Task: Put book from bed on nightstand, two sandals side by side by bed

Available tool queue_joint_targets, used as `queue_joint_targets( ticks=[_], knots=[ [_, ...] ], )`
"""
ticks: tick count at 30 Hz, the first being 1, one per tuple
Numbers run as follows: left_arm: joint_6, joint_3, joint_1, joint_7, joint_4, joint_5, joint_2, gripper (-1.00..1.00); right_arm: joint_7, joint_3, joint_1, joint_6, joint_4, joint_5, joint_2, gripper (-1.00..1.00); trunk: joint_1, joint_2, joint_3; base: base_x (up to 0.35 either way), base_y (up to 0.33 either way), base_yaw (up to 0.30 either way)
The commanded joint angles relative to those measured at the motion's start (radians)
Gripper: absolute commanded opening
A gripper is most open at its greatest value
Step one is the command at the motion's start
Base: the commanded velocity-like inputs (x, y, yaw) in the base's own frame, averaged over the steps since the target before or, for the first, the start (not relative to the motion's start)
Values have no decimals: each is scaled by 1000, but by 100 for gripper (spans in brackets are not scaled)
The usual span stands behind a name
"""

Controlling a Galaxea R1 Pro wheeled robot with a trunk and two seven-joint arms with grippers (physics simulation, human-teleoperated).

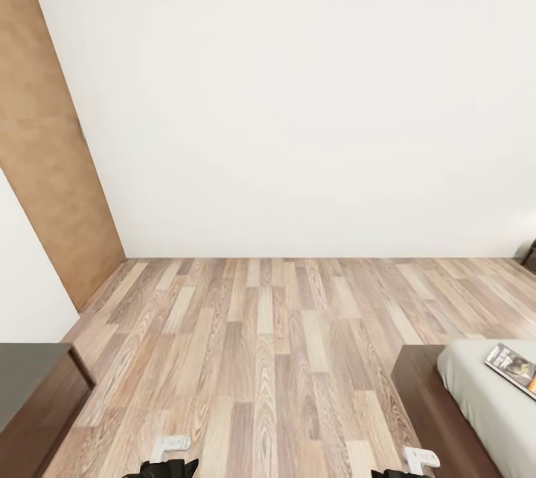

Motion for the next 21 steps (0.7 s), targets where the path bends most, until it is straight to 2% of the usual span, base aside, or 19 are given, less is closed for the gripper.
queue_joint_targets(
  ticks=[1,12,21],
  knots=[
    [-3,8,0,-3,0,-10,0,100,5,-3,-1,-2,1,-9,0,100,0,0,-1,297,168,0],
    [-3,8,0,-3,0,-10,0,100,5,-3,-1,-2,2,-11,0,100,0,0,-1,299,146,0],
    [-3,8,0,-3,0,-10,0,100,4,-3,-1,-2,1,-10,0,100,0,0,-1,321,32,0]
  ],
)
